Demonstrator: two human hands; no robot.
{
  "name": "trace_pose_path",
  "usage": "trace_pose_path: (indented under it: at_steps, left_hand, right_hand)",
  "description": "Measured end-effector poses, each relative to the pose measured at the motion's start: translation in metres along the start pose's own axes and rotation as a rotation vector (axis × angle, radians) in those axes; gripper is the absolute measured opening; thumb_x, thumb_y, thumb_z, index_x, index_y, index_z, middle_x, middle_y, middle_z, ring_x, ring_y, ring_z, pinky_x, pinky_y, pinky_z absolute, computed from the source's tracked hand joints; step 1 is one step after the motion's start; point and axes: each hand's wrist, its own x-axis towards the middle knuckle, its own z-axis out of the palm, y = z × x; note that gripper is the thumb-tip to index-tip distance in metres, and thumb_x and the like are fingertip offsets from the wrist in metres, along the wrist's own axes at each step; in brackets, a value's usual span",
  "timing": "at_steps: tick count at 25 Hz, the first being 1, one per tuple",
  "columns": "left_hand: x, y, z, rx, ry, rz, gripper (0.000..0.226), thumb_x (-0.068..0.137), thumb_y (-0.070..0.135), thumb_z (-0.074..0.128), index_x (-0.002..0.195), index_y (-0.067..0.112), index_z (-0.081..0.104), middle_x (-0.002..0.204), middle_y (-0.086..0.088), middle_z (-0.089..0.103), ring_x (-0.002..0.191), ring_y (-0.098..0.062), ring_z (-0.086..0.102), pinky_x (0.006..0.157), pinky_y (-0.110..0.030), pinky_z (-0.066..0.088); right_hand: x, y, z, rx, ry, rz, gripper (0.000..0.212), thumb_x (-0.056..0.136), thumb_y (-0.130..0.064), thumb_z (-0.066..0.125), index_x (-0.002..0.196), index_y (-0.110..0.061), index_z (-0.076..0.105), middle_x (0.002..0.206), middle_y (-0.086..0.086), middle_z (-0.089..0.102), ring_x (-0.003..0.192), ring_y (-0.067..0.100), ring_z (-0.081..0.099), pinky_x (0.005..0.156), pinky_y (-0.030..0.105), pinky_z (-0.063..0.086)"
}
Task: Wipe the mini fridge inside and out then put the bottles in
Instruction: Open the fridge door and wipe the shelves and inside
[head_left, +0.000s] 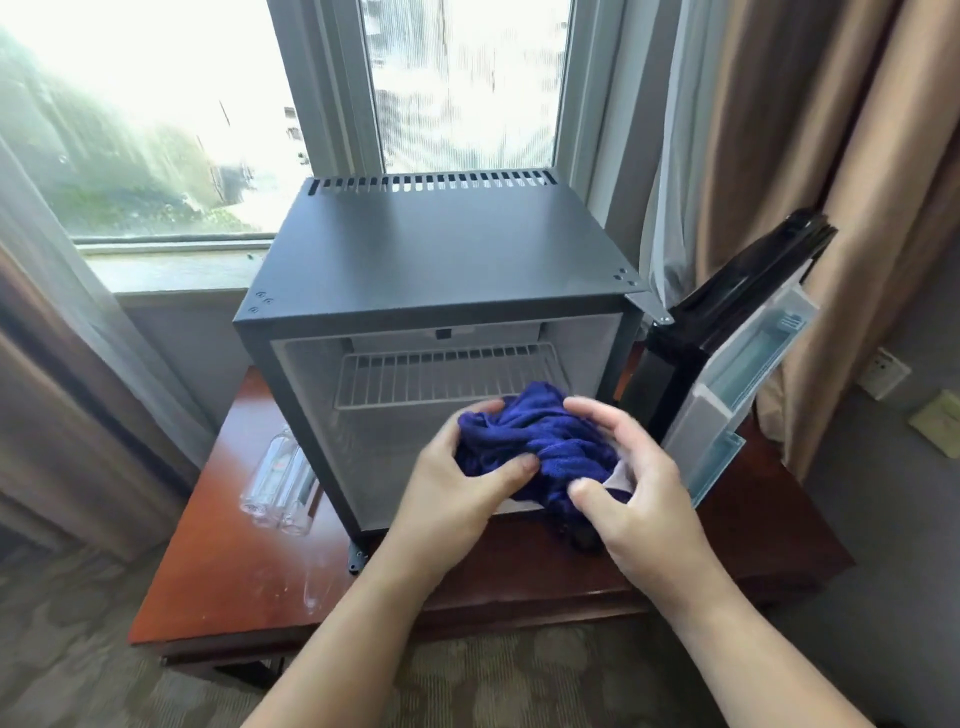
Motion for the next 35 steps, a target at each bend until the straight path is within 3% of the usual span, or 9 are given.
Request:
trace_pose_path:
  at_steps: [3,7,10,12,17,23,29,35]
  left_hand:
    - [0.025,0.046,0.023,0.011,0.032,0.191,0.054,0.083,0.002,0.083,0.129,0.020,0.063,0.116,0.012,0.076,0.108,-0.004,0.072,0.085,-0.014,0.055]
    - [0.074,0.108,0.040,0.214,0.073,0.432,0.058,0.084,0.018,0.082,0.137,0.026,0.059,0.126,0.016,0.069,0.119,-0.002,0.065,0.099,-0.021,0.052]
    - [0.115,0.129,0.045,0.771,0.138,0.408,0.055,0.092,0.039,0.070,0.144,0.038,0.051,0.133,0.018,0.060,0.120,-0.004,0.043,0.108,-0.033,0.040]
    - [0.131,0.123,0.045,0.963,0.142,0.290,0.049,0.098,0.044,0.062,0.145,0.037,0.051,0.137,0.011,0.061,0.120,-0.014,0.042,0.109,-0.041,0.035]
    - [0.146,0.105,0.025,0.939,0.205,0.326,0.039,0.096,0.050,0.061,0.133,0.039,0.062,0.120,0.011,0.069,0.113,-0.020,0.052,0.101,-0.038,0.034]
    - [0.136,0.111,-0.072,0.978,0.219,0.300,0.037,0.097,0.051,0.060,0.132,0.041,0.062,0.120,0.012,0.069,0.113,-0.020,0.054,0.095,-0.037,0.035]
    - [0.110,0.111,-0.206,0.901,0.251,0.234,0.039,0.093,0.038,0.070,0.132,0.032,0.067,0.122,0.004,0.072,0.116,-0.023,0.058,0.101,-0.035,0.044]
    - [0.124,0.121,-0.211,0.903,0.126,0.276,0.034,0.094,0.034,0.069,0.128,0.032,0.070,0.117,0.003,0.074,0.113,-0.023,0.062,0.098,-0.040,0.050]
  right_hand:
    - [0.033,-0.024,-0.030,-0.108,0.048,-0.239,0.058,0.077,-0.009,0.065,0.131,-0.032,0.063,0.142,-0.012,0.055,0.137,0.008,0.050,0.108,0.015,0.039]
    - [0.091,-0.051,-0.069,-0.230,0.112,-0.445,0.054,0.083,-0.016,0.067,0.135,-0.031,0.060,0.144,-0.012,0.051,0.139,0.004,0.045,0.108,0.008,0.034]
    - [0.136,-0.055,-0.075,-0.412,0.043,-0.344,0.052,0.089,-0.015,0.068,0.139,-0.029,0.058,0.148,-0.007,0.049,0.139,0.003,0.043,0.111,0.009,0.030]
    - [0.153,-0.050,-0.067,-0.543,-0.042,-0.253,0.049,0.093,-0.016,0.065,0.140,-0.026,0.057,0.146,-0.003,0.052,0.137,0.011,0.045,0.115,0.017,0.029]
    - [0.177,-0.052,-0.047,-0.612,-0.043,-0.216,0.045,0.091,-0.017,0.064,0.135,-0.026,0.062,0.135,-0.005,0.060,0.126,0.010,0.052,0.098,0.006,0.026]
    - [0.181,-0.083,0.044,-0.606,-0.110,-0.197,0.046,0.092,-0.021,0.065,0.137,-0.029,0.060,0.138,-0.008,0.059,0.128,0.007,0.050,0.099,0.008,0.027]
    - [0.178,-0.112,0.181,-0.571,-0.154,-0.264,0.047,0.092,-0.016,0.064,0.139,-0.020,0.059,0.139,-0.001,0.058,0.131,0.013,0.050,0.098,-0.003,0.016]
    - [0.176,-0.112,0.188,-0.555,-0.080,-0.201,0.048,0.092,-0.008,0.063,0.139,-0.018,0.060,0.140,0.000,0.059,0.131,0.012,0.049,0.094,-0.010,0.012]
